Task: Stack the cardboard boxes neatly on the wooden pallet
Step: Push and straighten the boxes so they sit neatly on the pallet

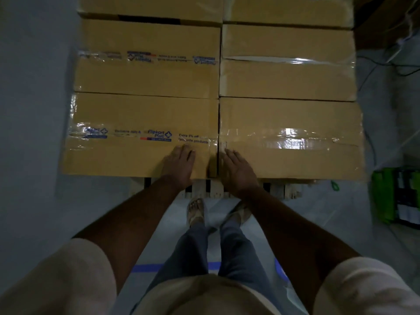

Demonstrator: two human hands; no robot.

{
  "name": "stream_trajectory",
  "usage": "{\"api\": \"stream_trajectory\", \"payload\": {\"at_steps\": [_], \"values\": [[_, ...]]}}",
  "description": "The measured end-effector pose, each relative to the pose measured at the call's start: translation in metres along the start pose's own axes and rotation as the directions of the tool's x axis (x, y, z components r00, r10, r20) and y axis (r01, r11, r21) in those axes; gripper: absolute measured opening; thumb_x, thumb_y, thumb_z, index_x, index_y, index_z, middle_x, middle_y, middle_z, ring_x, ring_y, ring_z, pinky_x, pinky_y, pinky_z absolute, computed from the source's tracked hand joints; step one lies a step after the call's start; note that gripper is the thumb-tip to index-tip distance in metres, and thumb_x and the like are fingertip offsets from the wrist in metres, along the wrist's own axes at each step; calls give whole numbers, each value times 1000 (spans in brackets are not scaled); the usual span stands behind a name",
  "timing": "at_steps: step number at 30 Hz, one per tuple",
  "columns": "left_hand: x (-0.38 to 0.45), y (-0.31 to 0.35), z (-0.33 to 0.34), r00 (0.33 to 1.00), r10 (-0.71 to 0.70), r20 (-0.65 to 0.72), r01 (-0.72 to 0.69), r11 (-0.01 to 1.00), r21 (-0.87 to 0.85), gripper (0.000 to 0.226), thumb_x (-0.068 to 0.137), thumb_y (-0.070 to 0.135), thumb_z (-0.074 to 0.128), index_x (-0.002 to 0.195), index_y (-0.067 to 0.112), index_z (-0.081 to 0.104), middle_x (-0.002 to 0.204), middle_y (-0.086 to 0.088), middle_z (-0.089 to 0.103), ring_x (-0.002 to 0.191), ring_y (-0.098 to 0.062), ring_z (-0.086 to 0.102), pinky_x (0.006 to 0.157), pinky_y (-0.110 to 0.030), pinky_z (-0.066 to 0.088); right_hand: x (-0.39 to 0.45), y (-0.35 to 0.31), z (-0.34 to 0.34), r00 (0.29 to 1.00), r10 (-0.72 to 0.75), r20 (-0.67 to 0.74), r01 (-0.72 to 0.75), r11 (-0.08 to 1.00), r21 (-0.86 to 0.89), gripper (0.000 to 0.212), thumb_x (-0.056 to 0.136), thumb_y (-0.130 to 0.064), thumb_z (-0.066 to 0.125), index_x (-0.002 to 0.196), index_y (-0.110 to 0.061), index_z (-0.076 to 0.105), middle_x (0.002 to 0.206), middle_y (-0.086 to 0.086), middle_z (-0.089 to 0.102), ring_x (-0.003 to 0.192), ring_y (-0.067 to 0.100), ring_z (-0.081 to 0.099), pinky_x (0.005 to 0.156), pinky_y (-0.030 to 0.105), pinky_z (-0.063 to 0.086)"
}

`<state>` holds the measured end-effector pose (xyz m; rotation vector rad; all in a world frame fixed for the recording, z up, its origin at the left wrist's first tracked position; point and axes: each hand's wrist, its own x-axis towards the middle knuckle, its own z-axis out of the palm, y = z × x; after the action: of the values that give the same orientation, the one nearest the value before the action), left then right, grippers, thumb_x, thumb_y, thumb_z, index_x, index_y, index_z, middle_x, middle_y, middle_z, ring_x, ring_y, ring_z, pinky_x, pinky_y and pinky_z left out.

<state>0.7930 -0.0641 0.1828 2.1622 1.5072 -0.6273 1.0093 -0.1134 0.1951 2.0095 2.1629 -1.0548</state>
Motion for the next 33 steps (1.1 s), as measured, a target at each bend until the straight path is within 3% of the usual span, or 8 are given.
{"api": "stream_trajectory", "payload": {"at_steps": [2,5,8,13,18,23,28,33], "values": [[-17,21,-17,997,-49,-66,25,948,-318,82,91,43,69,156,13,30,167,-14,20,152,-34,21,116,-50,35,-25,-4,-12,970,103,-220,-68,985,160,62,94,-21,71,150,-11,47,153,14,46,138,32,45,112,50,45],[-43,56,-40,973,-82,-218,-68,795,-603,59,95,33,65,147,12,49,152,-11,49,138,-30,47,108,-39,44,-60,-3,-28,882,270,-387,-121,922,369,38,98,-16,63,136,-15,60,136,9,57,121,25,56,98,48,54],[-60,84,-51,962,-38,-271,-155,743,-652,48,95,27,65,140,13,57,142,-10,60,128,-28,57,101,-37,50,-92,13,-44,839,304,-450,-103,903,418,32,98,-15,63,129,-17,64,127,6,60,110,22,61,87,44,58],[-60,137,-64,961,34,-276,-211,734,-645,42,95,22,65,137,13,61,137,-9,63,123,-25,60,95,-25,44,-130,74,-71,817,374,-438,-131,861,491,29,97,-12,64,126,-14,68,126,6,63,108,21,65,87,39,58],[-31,206,-70,955,81,-286,-258,705,-660,41,96,23,66,135,14,61,130,-6,68,121,-18,63,97,-32,52,-142,157,-111,749,444,-492,-98,808,580,27,97,-12,64,123,-11,70,119,3,66,101,18,67,85,40,59],[-22,295,-71,961,-37,-275,-184,658,-730,37,96,21,67,132,14,63,124,-4,70,117,-16,64,95,-33,54,-157,244,-140,816,350,-460,-34,824,566,25,96,-10,65,120,-11,71,118,5,67,99,20,69,84,36,58],[-25,367,-71,947,-163,-277,-129,595,-793,35,96,20,67,130,15,63,121,-6,70,115,-18,65,94,-40,57,-165,309,-177,879,315,-357,-69,826,559,24,97,-14,63,120,-16,72,121,2,69,98,17,68,82,29,53],[-25,403,-76,921,-273,-276,-86,550,-831,34,96,17,67,130,11,64,122,-8,70,115,-20,64,94,-37,56,-166,344,-212,885,272,-379,-27,841,541,24,96,-15,63,117,-16,74,117,1,72,96,15,69,86,34,57]]}}
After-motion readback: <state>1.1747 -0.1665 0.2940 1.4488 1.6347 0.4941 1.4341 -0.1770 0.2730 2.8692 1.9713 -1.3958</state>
